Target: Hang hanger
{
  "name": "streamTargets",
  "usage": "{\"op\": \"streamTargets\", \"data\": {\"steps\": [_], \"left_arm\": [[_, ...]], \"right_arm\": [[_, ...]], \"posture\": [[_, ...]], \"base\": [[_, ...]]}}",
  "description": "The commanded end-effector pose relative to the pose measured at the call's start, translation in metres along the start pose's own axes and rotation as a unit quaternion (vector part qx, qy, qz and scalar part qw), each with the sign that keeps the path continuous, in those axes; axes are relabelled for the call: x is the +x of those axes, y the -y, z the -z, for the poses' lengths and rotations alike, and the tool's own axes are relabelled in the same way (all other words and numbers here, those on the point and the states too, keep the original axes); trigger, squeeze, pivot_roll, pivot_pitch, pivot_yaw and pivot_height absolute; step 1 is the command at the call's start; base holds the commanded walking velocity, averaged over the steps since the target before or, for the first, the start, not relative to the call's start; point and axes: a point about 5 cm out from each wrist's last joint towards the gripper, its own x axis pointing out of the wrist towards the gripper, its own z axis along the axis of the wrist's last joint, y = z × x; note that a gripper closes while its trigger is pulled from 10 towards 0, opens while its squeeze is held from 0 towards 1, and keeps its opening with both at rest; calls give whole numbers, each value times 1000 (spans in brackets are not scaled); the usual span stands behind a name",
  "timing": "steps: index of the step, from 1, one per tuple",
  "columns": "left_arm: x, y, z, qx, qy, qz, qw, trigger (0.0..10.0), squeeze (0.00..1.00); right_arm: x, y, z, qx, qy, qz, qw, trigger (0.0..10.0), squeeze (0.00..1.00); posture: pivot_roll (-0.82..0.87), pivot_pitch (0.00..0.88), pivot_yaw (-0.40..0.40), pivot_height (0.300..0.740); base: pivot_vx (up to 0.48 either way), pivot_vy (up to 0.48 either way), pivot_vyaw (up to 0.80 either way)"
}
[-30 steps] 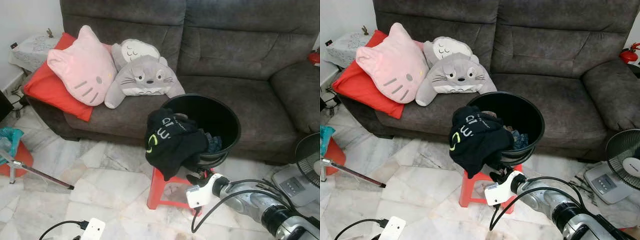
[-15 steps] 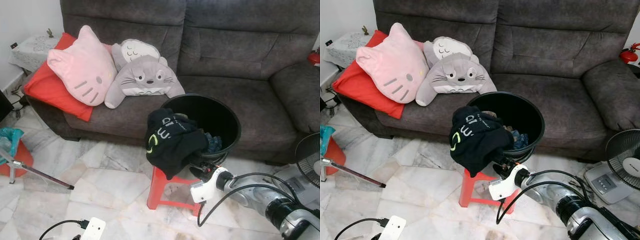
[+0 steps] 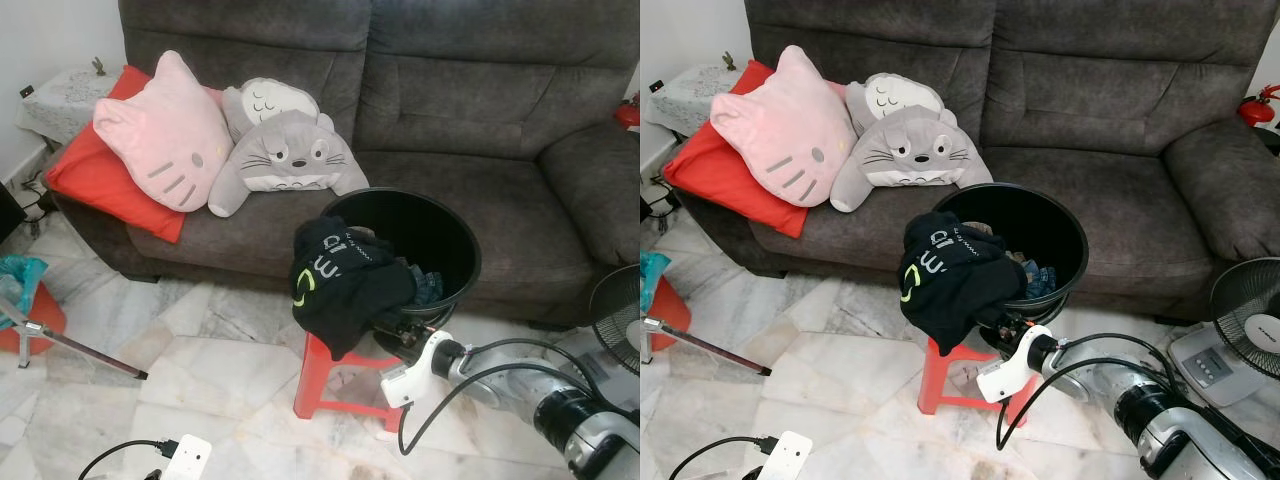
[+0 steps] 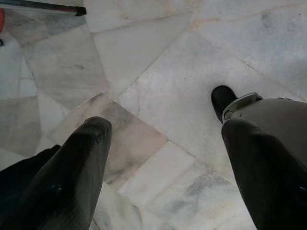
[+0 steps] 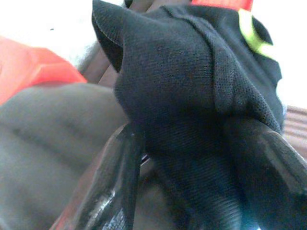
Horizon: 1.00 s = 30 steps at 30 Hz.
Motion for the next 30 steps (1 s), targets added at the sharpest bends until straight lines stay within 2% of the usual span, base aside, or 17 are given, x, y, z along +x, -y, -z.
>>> {"op": "streamTargets", "data": {"steps": [1,5,11,18,30], "left_arm": [[-1,1,5,4,-10,-1,1000,10000,0],[-1,1,6,3,-10,-1,1000,10000,0],[-1,1,7,3,-13,1,1000,10000,0],[-1,1,8,4,-14,2,1000,10000,0],[-1,3,5,5,-9,4,1000,10000,0]], "right_arm": [[1,4,-2,-15,18,4,1000,10000,0],[1,7,-2,-18,25,6,1000,10000,0],[-3,8,-6,-9,52,-30,998,10000,0],[-16,14,-4,7,67,-50,997,10000,0],[-21,6,-6,5,71,-97,993,10000,0]], "posture": [[46,65,-42,736],[46,65,-42,736],[43,67,-41,736],[33,58,-39,736],[38,44,-42,736]], "base": [[0,0,0],[0,0,0],[0,0,0],[0,0,0],[0,0,0]]}}
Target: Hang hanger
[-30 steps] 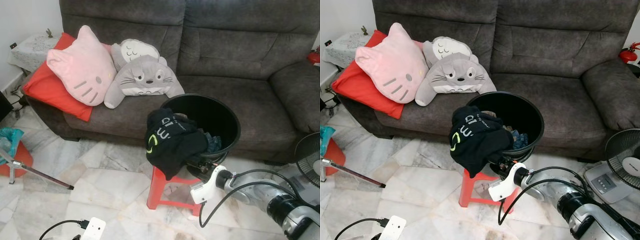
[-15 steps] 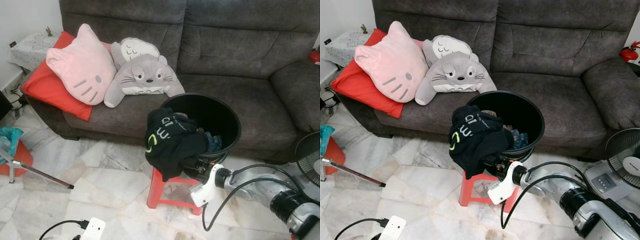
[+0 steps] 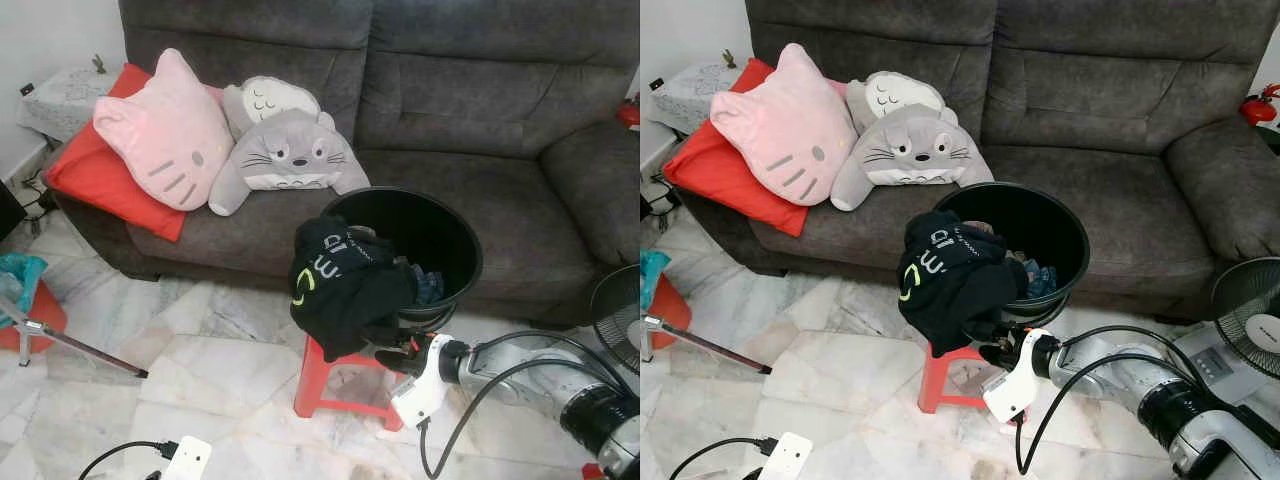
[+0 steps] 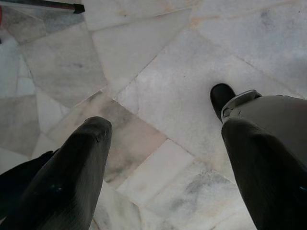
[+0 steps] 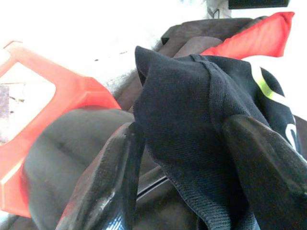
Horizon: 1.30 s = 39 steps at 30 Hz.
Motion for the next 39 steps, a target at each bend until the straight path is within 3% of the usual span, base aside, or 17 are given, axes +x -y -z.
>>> {"op": "streamTargets", "data": {"steps": [1,10,11,21,29,30,31,32,39], "left_arm": [[-1,2,4,5,-8,2,1000,10000,0],[-1,0,5,3,-8,-2,1000,10000,0],[-1,0,5,2,-8,-2,1000,10000,0],[-1,-1,5,1,-8,-6,1000,10000,0],[-1,-2,4,2,-7,-8,1000,10000,0],[-1,-2,4,2,-7,-8,1000,10000,0],[-1,-2,4,2,-7,-8,1000,10000,0],[-1,-2,4,2,-7,-9,1000,10000,0],[-1,-1,5,1,-9,-11,1000,10000,0]], "right_arm": [[-3,-4,0,5,-1,-9,1000,10000,0],[1,-14,5,-13,-17,-46,999,10000,0],[2,-14,6,-10,-22,-42,999,10000,1000],[12,-9,11,-25,-56,-6,998,10000,1000],[17,-9,4,-66,-25,-19,997,10000,1000],[17,-9,4,-72,-24,-22,997,10000,725],[17,-9,4,-72,-24,-22,997,10000,725],[17,-9,5,-76,-24,-23,997,10000,0],[18,-10,11,-120,-22,-33,992,10000,0]], "posture": [[38,44,-42,736],[41,53,-44,736],[41,53,-44,736],[45,66,-39,736],[45,71,-36,736],[44,72,-36,736],[44,72,-36,736],[44,72,-36,736],[49,73,-38,736]], "base": [[0,0,0],[0,0,0],[0,0,0],[0,0,0],[0,0,0],[0,0,0],[0,0,0],[0,0,0],[0,0,0]]}}
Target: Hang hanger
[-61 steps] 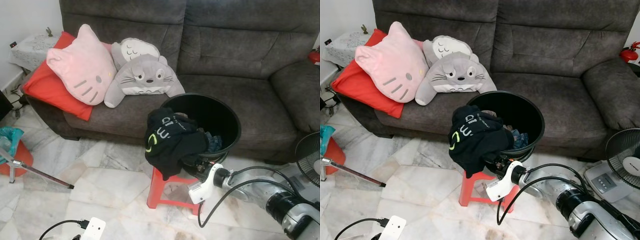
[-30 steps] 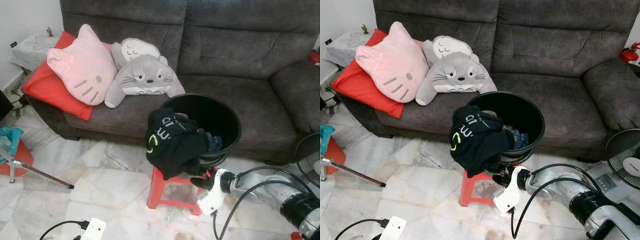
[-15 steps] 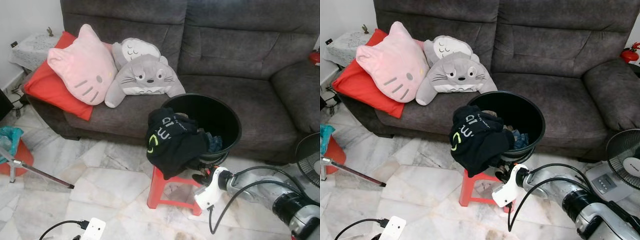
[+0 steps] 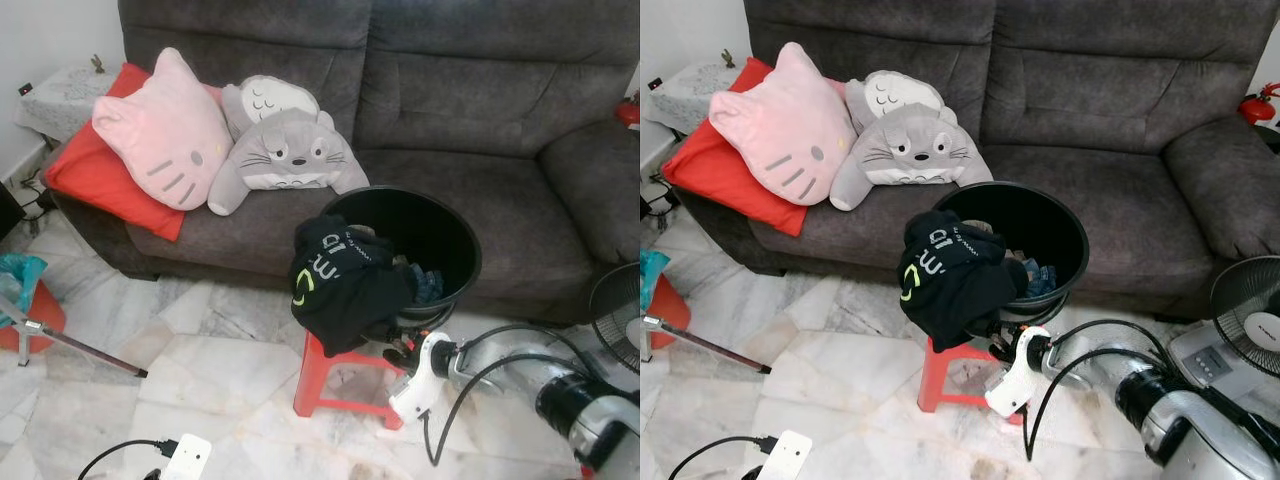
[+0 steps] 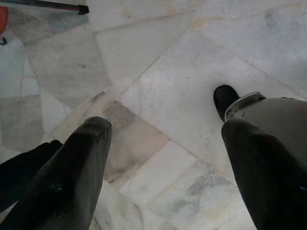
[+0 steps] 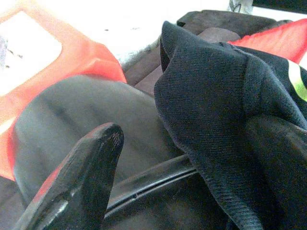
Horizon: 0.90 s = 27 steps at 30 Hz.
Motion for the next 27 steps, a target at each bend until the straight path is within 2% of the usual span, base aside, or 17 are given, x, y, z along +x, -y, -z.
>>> {"op": "streamTargets", "data": {"steps": [1,10,13,19,27], "left_arm": [[-1,0,6,1,-10,-3,1000,10000,0],[-1,-1,6,0,-9,-11,1000,10000,0],[-1,-2,6,1,-8,-14,1000,10000,0],[-1,-3,4,1,-5,-19,1000,10000,0],[0,-3,3,1,-3,-22,1000,10000,0]], "right_arm": [[0,-1,0,-17,9,-7,1000,10000,0],[1,2,8,-46,3,6,999,10000,0],[2,8,12,-71,7,26,997,10000,0],[4,17,16,-83,2,50,995,10000,0],[5,22,19,-74,-11,77,994,10000,0]], "posture": [[49,73,-38,736],[52,73,-36,736],[50,74,-34,736],[54,74,-37,736],[54,74,-37,736]], "base": [[0,0,0],[0,0,0],[0,0,0],[0,0,0],[0,0,0]]}}
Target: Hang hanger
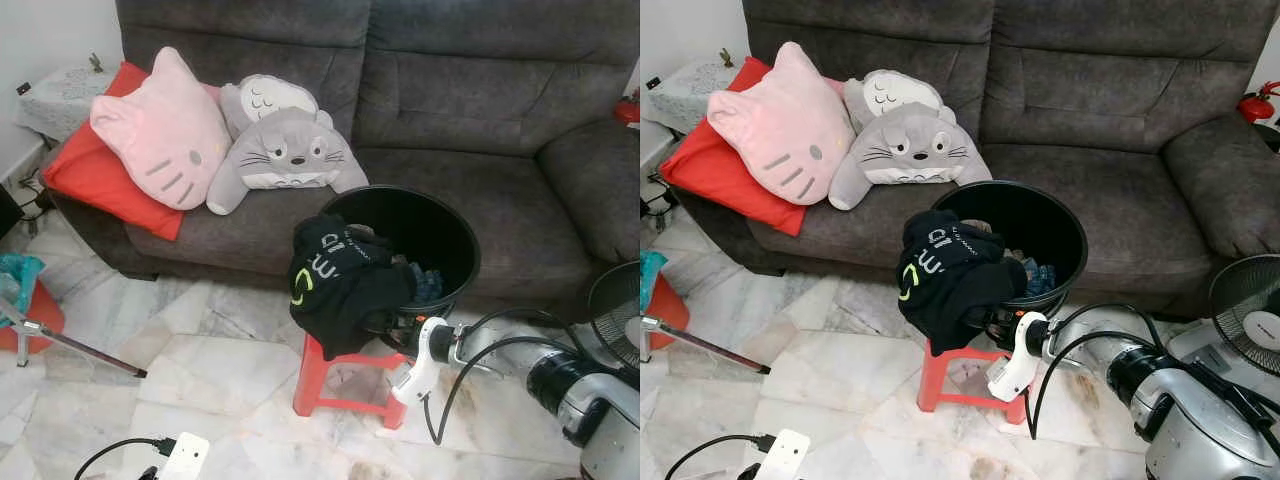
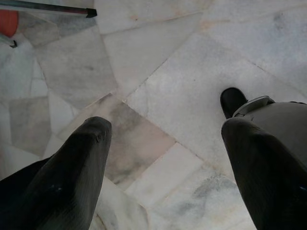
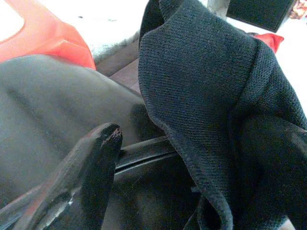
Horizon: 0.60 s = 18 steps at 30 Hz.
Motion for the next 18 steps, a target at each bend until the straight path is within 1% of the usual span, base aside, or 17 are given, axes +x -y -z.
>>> {"op": "streamTargets", "data": {"steps": [1,4,8,13,14,15,16,17,18], "left_arm": [[-1,-1,4,3,-5,-5,1000,10000,0],[-1,-1,5,5,-5,-5,1000,10000,0],[-1,-1,5,6,-4,-4,1000,10000,0],[-1,-1,5,7,-4,-4,1000,10000,0],[-1,-1,5,7,-4,-4,1000,10000,0],[-1,-1,5,8,-3,-4,1000,10000,0],[-1,-1,5,8,-3,-4,1000,10000,0],[-1,-1,4,8,-3,-4,1000,10000,0],[-1,-2,4,8,-3,-3,1000,10000,0]], "right_arm": [[1,9,8,1,-14,25,1000,10000,0],[2,13,9,21,-23,50,998,10000,0],[2,19,10,34,-29,77,996,10000,0],[3,20,8,46,-31,87,995,10000,0],[3,20,8,49,-31,86,995,9098,0],[4,18,7,53,-31,82,995,8745,0],[4,17,6,55,-31,79,995,8745,0],[4,16,5,60,-30,72,995,10000,0],[4,13,3,66,-28,61,996,10000,0]], "posture": [[54,74,-37,736],[51,75,-37,736],[52,75,-35,736],[53,73,-36,736],[53,73,-35,736],[53,74,-35,736],[53,74,-35,736],[54,74,-36,736],[55,73,-36,736]], "base": [[0,0,0],[0,0,0],[0,0,0],[0,0,0],[0,0,0],[0,0,0],[0,0,0],[0,0,0],[0,0,0]]}}
